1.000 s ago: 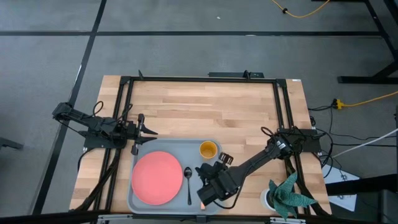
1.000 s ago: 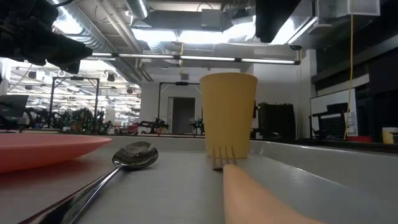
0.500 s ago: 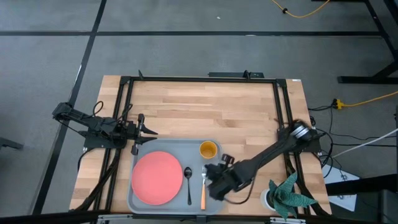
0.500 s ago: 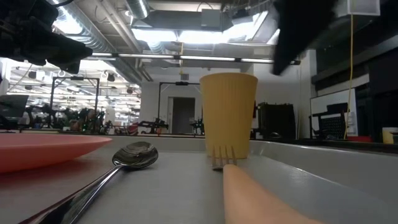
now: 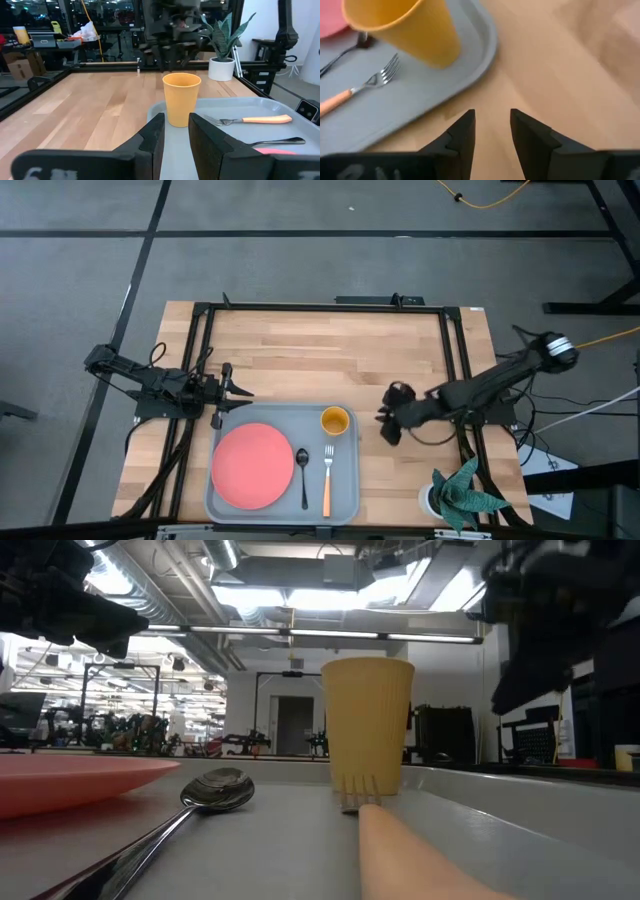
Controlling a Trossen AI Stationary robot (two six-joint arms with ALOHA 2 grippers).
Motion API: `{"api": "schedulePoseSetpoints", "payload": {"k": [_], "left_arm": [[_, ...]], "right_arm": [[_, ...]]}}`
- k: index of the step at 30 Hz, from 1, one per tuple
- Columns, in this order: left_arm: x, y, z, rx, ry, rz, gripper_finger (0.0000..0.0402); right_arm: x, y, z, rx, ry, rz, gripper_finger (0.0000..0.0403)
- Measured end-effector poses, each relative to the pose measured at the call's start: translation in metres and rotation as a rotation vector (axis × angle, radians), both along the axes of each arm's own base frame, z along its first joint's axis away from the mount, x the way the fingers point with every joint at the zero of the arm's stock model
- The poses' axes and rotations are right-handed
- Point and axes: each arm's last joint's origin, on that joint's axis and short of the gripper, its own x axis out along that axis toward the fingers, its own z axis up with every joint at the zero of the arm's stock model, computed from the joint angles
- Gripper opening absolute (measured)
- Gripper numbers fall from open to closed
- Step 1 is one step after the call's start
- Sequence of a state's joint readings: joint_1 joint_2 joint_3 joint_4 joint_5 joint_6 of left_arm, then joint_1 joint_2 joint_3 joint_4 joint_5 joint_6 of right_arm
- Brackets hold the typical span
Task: Pick and place plate/cup/fork/spoon on tray
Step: Return to Home Position
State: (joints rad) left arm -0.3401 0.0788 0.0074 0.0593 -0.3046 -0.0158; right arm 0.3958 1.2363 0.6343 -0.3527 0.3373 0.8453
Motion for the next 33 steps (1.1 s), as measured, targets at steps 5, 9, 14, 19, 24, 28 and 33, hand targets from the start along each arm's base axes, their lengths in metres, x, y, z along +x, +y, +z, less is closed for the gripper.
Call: {"api": "schedulePoseSetpoints", "payload": {"k": [5,9,14,19,24,28,33], "left_arm": [[0.0,0.0,0.0,0.0,0.0,0.0,0.008],[0.0,0.0,0.0,0.0,0.0,0.0,0.008],[0.0,0.0,0.0,0.0,0.0,-0.001,0.008],[0.0,0.0,0.0,0.0,0.0,0.0,0.008],[0.0,0.0,0.0,0.0,-0.001,0.0,0.008],[0.0,0.0,0.0,0.0,0.0,0.0,0.008],[0.0,0.0,0.0,0.0,-0.001,-0.002,0.008]], "right_arm": [[-0.012,-0.02,-0.019,0.041,-0.263,0.285,0.0127],[-0.022,-0.026,-0.03,0.021,-0.471,0.488,0.0127],[-0.039,-0.035,-0.047,-0.051,-0.543,0.542,0.0127],[-0.049,-0.044,-0.058,-0.101,-0.532,0.538,0.0127],[-0.06,-0.052,-0.065,-0.134,-0.571,0.604,0.0127],[-0.06,-0.059,-0.061,-0.192,-0.604,0.627,0.0127],[-0.061,-0.068,-0.056,-0.245,-0.63,0.578,0.0127]]}}
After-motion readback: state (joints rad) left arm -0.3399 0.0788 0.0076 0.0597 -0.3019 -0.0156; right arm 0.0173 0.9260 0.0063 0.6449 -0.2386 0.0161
